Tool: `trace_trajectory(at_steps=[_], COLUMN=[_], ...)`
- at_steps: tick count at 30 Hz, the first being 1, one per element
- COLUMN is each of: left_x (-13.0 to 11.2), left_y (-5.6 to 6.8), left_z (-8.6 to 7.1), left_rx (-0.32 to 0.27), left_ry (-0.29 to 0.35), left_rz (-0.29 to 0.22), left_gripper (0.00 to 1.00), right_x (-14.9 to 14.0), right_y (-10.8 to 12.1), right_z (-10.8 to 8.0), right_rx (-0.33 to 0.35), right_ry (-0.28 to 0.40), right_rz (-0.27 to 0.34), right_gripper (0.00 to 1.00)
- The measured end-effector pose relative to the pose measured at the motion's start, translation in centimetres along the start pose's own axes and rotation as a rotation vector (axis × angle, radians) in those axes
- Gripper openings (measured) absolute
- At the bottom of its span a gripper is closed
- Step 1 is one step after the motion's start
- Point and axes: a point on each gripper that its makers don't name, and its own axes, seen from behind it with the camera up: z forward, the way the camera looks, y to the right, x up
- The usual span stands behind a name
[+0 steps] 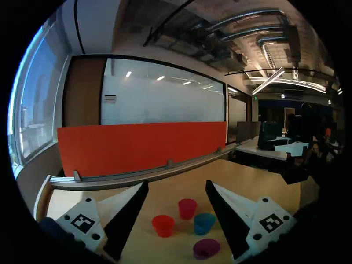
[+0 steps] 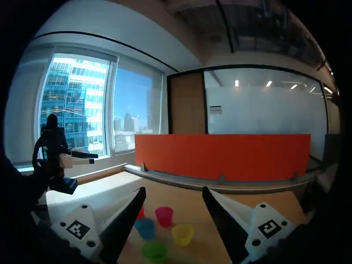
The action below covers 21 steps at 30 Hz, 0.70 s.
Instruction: Pour water
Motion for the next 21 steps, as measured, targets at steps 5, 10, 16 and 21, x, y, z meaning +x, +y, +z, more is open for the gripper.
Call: trace_trajectory(at_steps=[5,10,16,21], left_x=[-0.6,-1.1,-2.3,-3.7], left_y=[1.2,2.5,3.5,4.0], left_z=[0.6,1.2,2.5,3.5], left_rx=[-0.065,-0.127,-0.189,-0.237], left_ry=[-0.026,-0.042,-0.076,-0.118], left_rz=[0.022,0.059,0.064,0.055], left_gripper=[0.97,0.96,0.97,0.97], right_x=[-0.4,-1.3,-3.0,-4.5], right_y=[-1.1,-2.0,-2.4,-2.6], right_z=[0.0,0.3,0.6,0.7], right_rx=[0.044,0.078,0.101,0.111], right_ry=[-0.027,-0.066,-0.112,-0.144], right_rz=[-0.02,-0.029,-0.042,-0.04], right_gripper=[0.99,0.99,0.99,0.99])
